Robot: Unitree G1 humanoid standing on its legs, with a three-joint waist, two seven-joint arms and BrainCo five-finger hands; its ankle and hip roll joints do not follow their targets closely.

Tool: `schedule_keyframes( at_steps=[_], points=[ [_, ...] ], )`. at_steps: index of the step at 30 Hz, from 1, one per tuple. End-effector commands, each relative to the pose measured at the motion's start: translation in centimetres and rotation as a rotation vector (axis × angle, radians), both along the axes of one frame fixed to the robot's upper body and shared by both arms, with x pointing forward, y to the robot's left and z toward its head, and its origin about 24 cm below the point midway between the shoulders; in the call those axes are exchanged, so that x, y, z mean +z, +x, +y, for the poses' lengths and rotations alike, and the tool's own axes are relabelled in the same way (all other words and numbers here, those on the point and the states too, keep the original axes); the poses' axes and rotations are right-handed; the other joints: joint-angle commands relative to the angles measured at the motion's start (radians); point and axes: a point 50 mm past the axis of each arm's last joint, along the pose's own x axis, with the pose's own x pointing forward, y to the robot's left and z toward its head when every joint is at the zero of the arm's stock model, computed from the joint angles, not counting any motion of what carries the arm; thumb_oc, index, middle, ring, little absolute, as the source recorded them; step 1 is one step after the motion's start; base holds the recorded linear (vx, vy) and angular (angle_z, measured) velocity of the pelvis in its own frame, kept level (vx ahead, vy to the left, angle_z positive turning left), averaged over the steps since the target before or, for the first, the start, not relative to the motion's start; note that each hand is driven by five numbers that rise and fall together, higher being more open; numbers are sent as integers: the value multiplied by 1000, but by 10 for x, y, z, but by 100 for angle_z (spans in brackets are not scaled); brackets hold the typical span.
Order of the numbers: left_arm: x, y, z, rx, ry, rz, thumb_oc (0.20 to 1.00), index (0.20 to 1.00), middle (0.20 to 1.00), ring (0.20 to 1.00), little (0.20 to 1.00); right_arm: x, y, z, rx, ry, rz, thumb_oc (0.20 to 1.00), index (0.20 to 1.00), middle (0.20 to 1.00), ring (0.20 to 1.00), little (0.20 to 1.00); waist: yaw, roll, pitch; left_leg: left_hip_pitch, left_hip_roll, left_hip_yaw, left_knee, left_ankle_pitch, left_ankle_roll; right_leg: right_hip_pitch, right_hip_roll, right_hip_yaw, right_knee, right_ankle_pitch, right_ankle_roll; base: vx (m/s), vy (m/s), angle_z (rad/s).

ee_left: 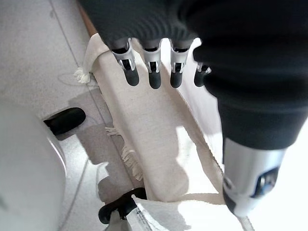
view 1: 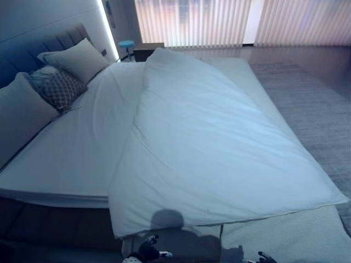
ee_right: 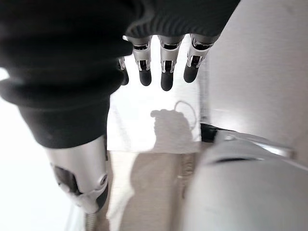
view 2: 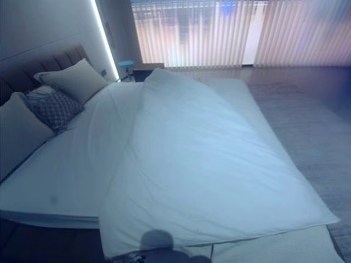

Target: Make the bed

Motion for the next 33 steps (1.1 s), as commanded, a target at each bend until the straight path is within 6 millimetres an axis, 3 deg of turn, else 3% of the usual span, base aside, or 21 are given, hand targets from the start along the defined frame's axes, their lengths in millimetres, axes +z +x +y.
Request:
schedule_keyframes(
  at_steps=[1, 6, 13, 16, 17, 18, 19, 24, 33],
  points=[
    [7, 21, 4, -31, 28, -42, 1000, 1000, 1000, 1000, 1000, 0, 15, 11, 6, 23, -27, 1000, 1000, 1000, 1000, 1000, -11, -66, 20, -46, -84, 0, -17, 21, 56, 39, -12, -6, 6, -55, 36, 0, 0, 0],
    [9, 26, 5, 22, 12, -57, 1000, 1000, 1000, 1000, 1000, 4, 28, 15, 3, 36, -79, 1000, 1000, 1000, 1000, 1000, -14, -62, 46, -52, -88, 0, -17, 23, 56, 31, -16, -8, 6, -51, 36, 2, 4, -2],
    [15, 41, -9, 157, -96, -100, 1000, 1000, 1000, 1000, 1000, 10, 45, 21, -40, 58, -163, 1000, 1000, 1000, 1000, 1000, -29, -71, 107, -112, -74, 12, -17, 36, 47, -44, -5, 2, 15, -40, 34, -58, -24, -4],
    [23, 57, -23, 216, -158, -160, 1000, 1000, 1000, 1000, 1000, 19, 65, 20, -132, 72, -270, 1000, 1000, 1000, 1000, 1000, -39, -81, 177, -167, -64, 11, -17, 59, 44, -120, 3, 6, 60, -40, 28, -220, -39, -12],
    [31, 68, -33, 248, -209, -213, 1000, 1000, 1000, 1000, 1000, 28, 80, 21, -163, 77, -350, 1000, 1000, 1000, 1000, 1000, -45, -83, 225, -203, -62, 14, -17, 72, 46, -182, 6, 14, 107, -43, 27, -185, -15, -10],
    [31, 68, -33, 248, -209, -213, 1000, 1000, 1000, 1000, 1000, 28, 80, 21, -163, 77, -350, 1000, 1000, 1000, 1000, 1000, -44, -83, 224, -203, -62, 15, -17, 72, 46, -184, 6, 14, 108, -43, 27, -335, -13, -23],
    [46, 86, -46, 255, -281, -294, 1000, 1000, 1000, 1000, 1000, 44, 104, 21, -196, 86, -460, 1000, 1000, 1000, 1000, 1000, -55, -90, 278, -296, -64, 22, 53, 69, 45, -279, 7, 24, 168, -42, 26, -208, -9, -24],
    [64, 111, -52, 324, -357, -371, 1000, 1000, 1000, 1000, 1000, 58, 126, 27, -213, 93, -543, 1000, 1000, 1000, 1000, 1000, -74, -107, 298, -440, -68, 19, 167, 53, 38, -393, -5, 18, 220, -33, 41, -147, -34, -7],
    [104, 160, -63, 458, -479, -468, 1000, 1000, 1000, 1000, 1000, 68, 142, 40, -227, 131, -597, 1000, 1000, 1000, 1000, 1000, -103, -136, 336, -637, -48, 29, 392, -7, 20, -574, -38, 26, 416, -67, 40, -77, -7, 1]
  ],
)
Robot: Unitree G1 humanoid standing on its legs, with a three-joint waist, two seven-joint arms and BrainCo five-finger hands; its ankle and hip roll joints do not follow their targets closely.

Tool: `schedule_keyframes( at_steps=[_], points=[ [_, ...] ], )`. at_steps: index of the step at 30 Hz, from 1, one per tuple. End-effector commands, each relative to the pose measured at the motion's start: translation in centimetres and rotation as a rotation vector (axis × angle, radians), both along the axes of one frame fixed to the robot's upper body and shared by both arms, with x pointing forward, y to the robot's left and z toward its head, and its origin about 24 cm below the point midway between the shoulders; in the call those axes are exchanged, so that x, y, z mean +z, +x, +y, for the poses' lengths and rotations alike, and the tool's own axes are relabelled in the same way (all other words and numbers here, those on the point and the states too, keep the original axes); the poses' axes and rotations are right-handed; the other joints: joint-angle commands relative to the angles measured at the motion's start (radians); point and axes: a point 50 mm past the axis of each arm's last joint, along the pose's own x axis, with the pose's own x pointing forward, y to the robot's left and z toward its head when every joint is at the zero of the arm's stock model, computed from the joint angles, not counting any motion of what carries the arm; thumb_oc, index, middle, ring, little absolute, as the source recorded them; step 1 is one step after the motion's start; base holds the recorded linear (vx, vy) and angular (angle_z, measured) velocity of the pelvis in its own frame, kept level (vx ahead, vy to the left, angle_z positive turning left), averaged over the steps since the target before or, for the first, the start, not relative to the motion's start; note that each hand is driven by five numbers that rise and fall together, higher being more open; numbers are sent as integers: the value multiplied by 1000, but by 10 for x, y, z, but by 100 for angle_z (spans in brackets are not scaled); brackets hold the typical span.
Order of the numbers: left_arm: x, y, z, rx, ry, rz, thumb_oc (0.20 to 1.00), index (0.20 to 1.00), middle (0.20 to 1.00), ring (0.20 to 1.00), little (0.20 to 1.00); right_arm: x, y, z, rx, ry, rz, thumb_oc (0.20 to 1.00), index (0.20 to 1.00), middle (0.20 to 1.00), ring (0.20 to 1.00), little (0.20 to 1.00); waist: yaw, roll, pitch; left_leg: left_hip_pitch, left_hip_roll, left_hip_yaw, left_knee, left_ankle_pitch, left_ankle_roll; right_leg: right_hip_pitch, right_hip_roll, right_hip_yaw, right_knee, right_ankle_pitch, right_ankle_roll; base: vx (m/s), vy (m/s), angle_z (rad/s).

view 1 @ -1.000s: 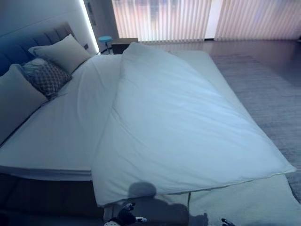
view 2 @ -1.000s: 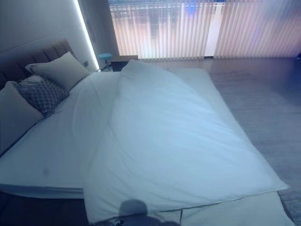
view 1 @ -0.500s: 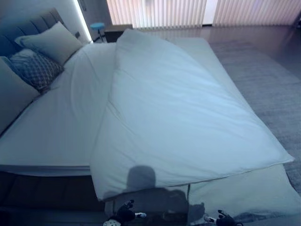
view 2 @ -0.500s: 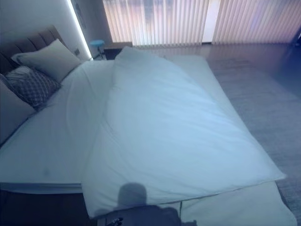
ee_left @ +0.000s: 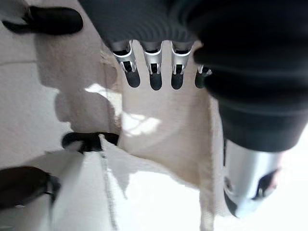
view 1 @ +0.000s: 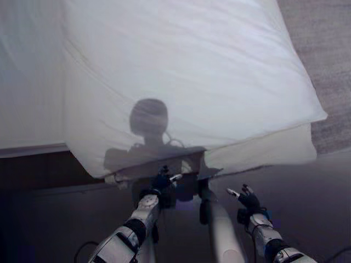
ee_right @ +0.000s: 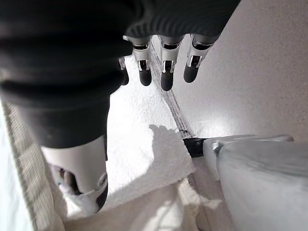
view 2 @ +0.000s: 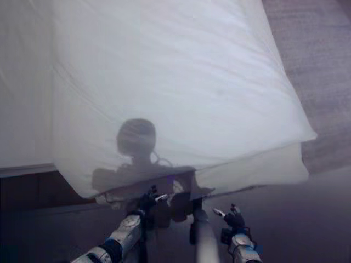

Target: Make the bed

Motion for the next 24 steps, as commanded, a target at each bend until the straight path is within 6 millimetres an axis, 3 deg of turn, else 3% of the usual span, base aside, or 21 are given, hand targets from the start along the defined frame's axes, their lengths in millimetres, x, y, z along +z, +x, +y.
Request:
schedule_keyframes(
  at_steps=[1, 4, 14, 20, 24],
  points=[
    [5, 7, -3, 91, -74, 6, 1000, 1000, 1000, 1000, 1000, 4, 2, 7, -11, 24, -46, 1000, 1000, 1000, 1000, 1000, -16, -34, -17, -152, -26, 10, 108, 25, 45, -44, -5, -6, 124, -62, 76, 0, 0, 0],
    [22, 25, 3, 161, -118, -34, 1000, 1000, 1000, 1000, 1000, 5, 7, 7, -2, 14, -38, 1000, 1000, 1000, 1000, 1000, -24, -39, -16, -187, -11, 25, 155, 4, 41, -86, -3, 4, 164, -79, 70, -22, 36, -7],
    [48, 50, 17, 303, -208, -84, 1000, 1000, 1000, 1000, 1000, 10, 14, 6, 32, -15, -49, 1000, 1000, 1000, 1000, 1000, -50, -64, -15, -214, 6, 44, 179, -8, 34, -112, 5, 18, 161, -80, 67, 2, 25, -10],
    [77, 69, 22, 412, -341, -172, 1000, 1000, 1000, 1000, 1000, 13, 15, 1, 24, -22, -73, 1000, 1000, 1000, 1000, 1000, -69, -77, -21, -214, 10, 44, 192, -17, 31, -113, 17, 29, 157, -82, 62, 28, 11, -7],
    [77, 69, 22, 412, -341, -172, 1000, 1000, 1000, 1000, 1000, 13, 15, 1, 24, -23, -73, 1000, 1000, 1000, 1000, 1000, -69, -76, -21, -214, 10, 44, 193, -17, 31, -114, 16, 29, 157, -83, 62, 0, 0, 0]
  ],
)
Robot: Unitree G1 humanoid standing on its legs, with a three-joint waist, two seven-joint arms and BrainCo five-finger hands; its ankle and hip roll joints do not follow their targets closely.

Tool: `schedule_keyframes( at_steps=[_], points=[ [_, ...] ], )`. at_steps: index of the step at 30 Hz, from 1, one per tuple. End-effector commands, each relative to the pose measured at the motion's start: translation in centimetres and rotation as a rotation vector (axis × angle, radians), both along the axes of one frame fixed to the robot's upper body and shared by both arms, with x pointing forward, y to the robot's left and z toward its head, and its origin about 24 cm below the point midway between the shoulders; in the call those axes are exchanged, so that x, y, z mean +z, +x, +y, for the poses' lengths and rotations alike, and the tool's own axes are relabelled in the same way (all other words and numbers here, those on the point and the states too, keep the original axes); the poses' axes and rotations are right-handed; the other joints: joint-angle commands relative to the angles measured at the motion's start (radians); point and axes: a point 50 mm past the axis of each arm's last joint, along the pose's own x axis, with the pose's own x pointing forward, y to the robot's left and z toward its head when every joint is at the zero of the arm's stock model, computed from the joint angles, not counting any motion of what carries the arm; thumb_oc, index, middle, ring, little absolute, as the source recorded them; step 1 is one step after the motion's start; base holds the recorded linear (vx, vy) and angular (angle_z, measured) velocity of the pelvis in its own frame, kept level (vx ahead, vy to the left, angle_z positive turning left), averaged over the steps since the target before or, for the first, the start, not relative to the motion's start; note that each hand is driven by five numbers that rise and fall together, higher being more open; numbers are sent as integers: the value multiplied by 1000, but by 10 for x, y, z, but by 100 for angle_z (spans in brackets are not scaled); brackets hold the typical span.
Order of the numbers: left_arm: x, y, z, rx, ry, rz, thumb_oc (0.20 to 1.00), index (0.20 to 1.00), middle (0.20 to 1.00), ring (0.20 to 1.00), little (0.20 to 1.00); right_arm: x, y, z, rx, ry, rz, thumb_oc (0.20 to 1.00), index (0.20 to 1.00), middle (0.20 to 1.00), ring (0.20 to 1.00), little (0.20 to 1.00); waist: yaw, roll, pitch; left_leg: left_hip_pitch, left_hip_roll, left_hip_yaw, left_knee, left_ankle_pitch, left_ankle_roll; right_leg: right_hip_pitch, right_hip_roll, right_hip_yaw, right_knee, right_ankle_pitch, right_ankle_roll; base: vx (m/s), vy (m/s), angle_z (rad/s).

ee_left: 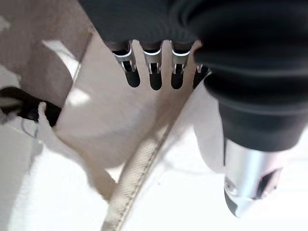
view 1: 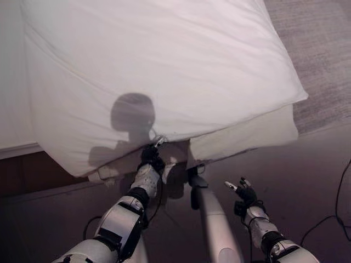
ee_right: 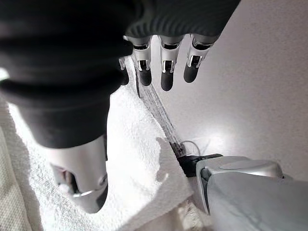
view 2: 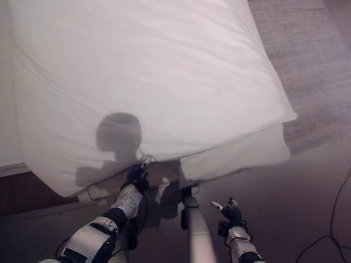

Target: Make the bed

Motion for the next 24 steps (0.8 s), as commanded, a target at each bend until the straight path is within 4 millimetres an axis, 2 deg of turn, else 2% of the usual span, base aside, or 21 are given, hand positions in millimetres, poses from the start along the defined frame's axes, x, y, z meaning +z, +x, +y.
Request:
schedule_keyframes(
  at_steps=[1, 2, 4, 8, 9, 11, 20, 24],
  points=[
    [40, 23, 0, 98, -108, -155, 1000, 1000, 1000, 1000, 1000, 4, -2, -8, 9, -40, -46, 1000, 1000, 1000, 1000, 1000, -18, -16, -34, -79, -14, 8, -6, 64, 24, -3, 0, -28, 94, -102, 60, 0, 0, 0],
    [52, 28, 1, 126, -139, -193, 1000, 1000, 1000, 1000, 1000, 3, -4, -10, 8, -42, -43, 1000, 1000, 1000, 1000, 1000, -20, -17, -36, -78, -13, 9, -2, 62, 23, -3, -1, -28, 94, -102, 59, 0, 0, 0],
    [61, 32, 1, 144, -175, -230, 1000, 1000, 1000, 1000, 1000, 3, -5, -10, 10, -42, -45, 1000, 1000, 1000, 1000, 1000, -22, -18, -39, -80, -13, 9, -7, 64, 22, -4, -1, -30, 91, -102, 59, -1, -4, -2],
    [75, 35, -3, 175, -268, -293, 1000, 1000, 1000, 1000, 1000, 3, -7, -10, 8, -40, -50, 1000, 1000, 1000, 1000, 1000, -18, -15, -39, -82, -14, 5, -7, 67, 19, -5, -2, -35, 93, -104, 57, -1, -2, -1],
    [78, 36, -4, 190, -299, -313, 824, 824, 824, 824, 824, 3, -7, -10, 4, -38, -52, 1000, 1000, 1000, 1000, 1000, -16, -15, -39, -82, -13, 5, -8, 67, 19, -4, -3, -37, 93, -105, 56, 0, 0, 0],
    [82, 36, -7, 201, -341, -327, 200, 200, 200, 200, 200, 2, -8, -9, 5, -35, -49, 1000, 1000, 1000, 1000, 1000, -13, -13, -38, -82, -13, 2, -8, 68, 19, -3, -3, -38, 96, -106, 56, 0, 0, 0],
    [96, 36, -23, 187, -451, -404, 200, 200, 200, 200, 200, 2, -7, -5, -1, -14, -55, 1000, 1000, 1000, 1000, 1000, 3, -10, -29, -66, -18, 0, -17, 72, 22, 12, -3, -43, 92, -106, 52, -1, -1, 0],
    [102, 27, -40, 109, -539, -479, 200, 200, 200, 200, 200, 7, -1, 5, 8, 35, -90, 1000, 1000, 1000, 1000, 1000, 24, -5, -11, -36, -28, -5, -40, 81, 32, 50, -5, -46, 62, -94, 54, 0, 0, 0]
  ],
)
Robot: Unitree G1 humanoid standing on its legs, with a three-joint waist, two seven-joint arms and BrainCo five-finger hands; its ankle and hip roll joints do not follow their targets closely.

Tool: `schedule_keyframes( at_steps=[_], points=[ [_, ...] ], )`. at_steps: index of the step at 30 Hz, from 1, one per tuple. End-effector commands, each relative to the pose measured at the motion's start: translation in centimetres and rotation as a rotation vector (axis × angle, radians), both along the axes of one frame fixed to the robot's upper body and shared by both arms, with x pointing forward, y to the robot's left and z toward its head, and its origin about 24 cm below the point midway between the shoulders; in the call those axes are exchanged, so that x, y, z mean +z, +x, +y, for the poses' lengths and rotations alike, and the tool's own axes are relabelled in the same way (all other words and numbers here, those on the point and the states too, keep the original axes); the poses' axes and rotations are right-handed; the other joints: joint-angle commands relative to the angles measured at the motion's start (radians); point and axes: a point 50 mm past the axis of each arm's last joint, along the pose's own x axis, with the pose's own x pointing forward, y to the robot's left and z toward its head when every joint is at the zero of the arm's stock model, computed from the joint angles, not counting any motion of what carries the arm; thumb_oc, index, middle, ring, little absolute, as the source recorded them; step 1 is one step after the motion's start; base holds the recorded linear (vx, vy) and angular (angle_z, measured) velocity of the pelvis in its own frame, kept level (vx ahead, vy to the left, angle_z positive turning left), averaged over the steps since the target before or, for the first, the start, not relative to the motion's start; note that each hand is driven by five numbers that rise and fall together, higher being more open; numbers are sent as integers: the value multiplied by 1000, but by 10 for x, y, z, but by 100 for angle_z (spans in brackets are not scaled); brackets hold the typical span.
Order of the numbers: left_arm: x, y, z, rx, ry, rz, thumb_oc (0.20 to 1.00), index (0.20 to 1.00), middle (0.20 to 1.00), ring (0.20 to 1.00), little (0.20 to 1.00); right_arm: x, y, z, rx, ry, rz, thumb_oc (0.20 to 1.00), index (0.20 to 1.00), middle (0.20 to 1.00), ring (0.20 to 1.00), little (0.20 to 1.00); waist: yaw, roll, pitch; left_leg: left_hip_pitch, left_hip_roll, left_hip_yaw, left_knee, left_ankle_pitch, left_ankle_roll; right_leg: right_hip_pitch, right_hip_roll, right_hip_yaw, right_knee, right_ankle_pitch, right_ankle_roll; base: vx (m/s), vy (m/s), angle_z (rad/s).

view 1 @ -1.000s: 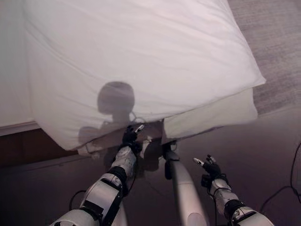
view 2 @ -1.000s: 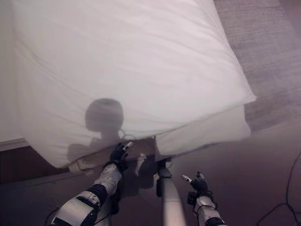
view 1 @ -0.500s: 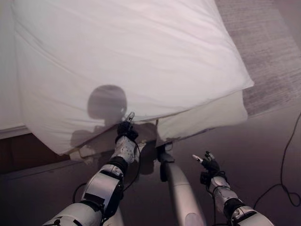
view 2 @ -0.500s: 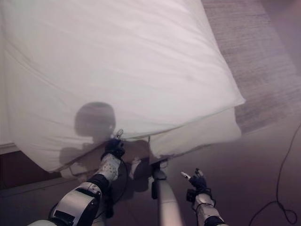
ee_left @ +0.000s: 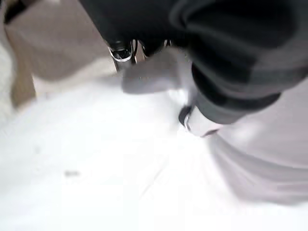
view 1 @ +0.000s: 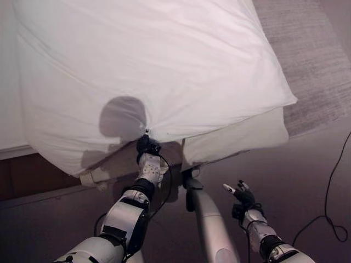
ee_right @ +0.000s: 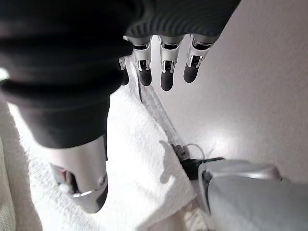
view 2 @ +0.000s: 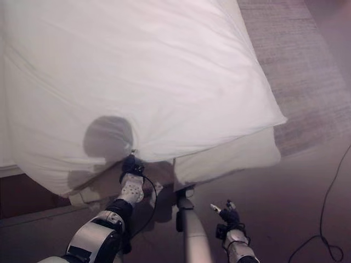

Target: Make the bed

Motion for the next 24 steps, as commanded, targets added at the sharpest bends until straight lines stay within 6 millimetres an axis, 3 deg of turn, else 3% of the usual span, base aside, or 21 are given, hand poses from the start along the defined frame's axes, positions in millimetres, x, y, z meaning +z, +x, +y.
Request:
schedule_keyframes(
  at_steps=[1, 6, 10, 12, 17, 20, 21, 24],
  points=[
    [53, 9, -34, -106, -49, -279, 200, 200, 200, 200, 200, 12, 5, -4, -1, 17, -98, 1000, 1000, 1000, 1000, 1000, 20, 29, 14, -48, -34, -12, -45, 85, 36, 51, -4, -46, 47, -92, 61, 0, 0, 0],
    [66, -10, -54, -219, -175, -445, 200, 200, 200, 200, 200, 33, 21, 23, 39, 225, -245, 1000, 1000, 1000, 1000, 1000, 60, 47, 55, 7, -54, -27, -106, 107, 42, 117, -11, -61, 1, -81, 66, 3, 3, 3],
    [73, -20, -61, -281, -203, -513, 200, 200, 200, 200, 200, 39, 27, 36, 51, 358, -283, 1000, 1000, 1000, 1000, 1000, 77, 57, 65, 25, -65, -38, -139, 124, 45, 138, -17, -73, -19, -74, 67, 14, -5, 11],
    [80, -29, -65, -328, -241, -571, 200, 200, 200, 200, 200, 52, 38, 57, 93, 474, -331, 1000, 1000, 1000, 1000, 1000, 99, 66, 84, 49, -71, -48, -162, 131, 49, 165, -23, -85, -32, -74, 69, 17, -8, 32],
    [99, -42, -75, -385, -305, -674, 200, 200, 200, 200, 200, 81, 62, 88, 97, 696, -417, 1000, 1000, 1000, 1000, 1000, 144, 97, 101, 68, -89, -82, -195, 146, 50, 199, -41, -124, -38, -80, 72, 21, -5, 21],
    [102, -44, -75, -383, -315, -687, 200, 200, 200, 200, 200, 87, 65, 95, 90, 742, -428, 1000, 1000, 1000, 1000, 1000, 150, 102, 100, 66, -94, -89, -203, 152, 51, 202, -44, -130, -42, -77, 72, 17, -3, 22],
    [113, -47, -73, -367, -343, -734, 200, 200, 200, 200, 200, 98, 71, 108, 57, 853, -454, 1000, 1000, 1000, 1000, 1000, 168, 114, 105, 70, -100, -102, -208, 153, 50, 215, -54, -145, -41, -84, 74, 21, 2, 16],
    [123, -51, -69, -346, -363, -786, 200, 200, 200, 200, 200, 104, 74, 115, 30, 941, -470, 1000, 1000, 1000, 1000, 1000, 180, 121, 106, 66, -105, -108, -203, 152, 51, 218, -59, -153, -38, -88, 74, 29, 11, 23]
  ],
)
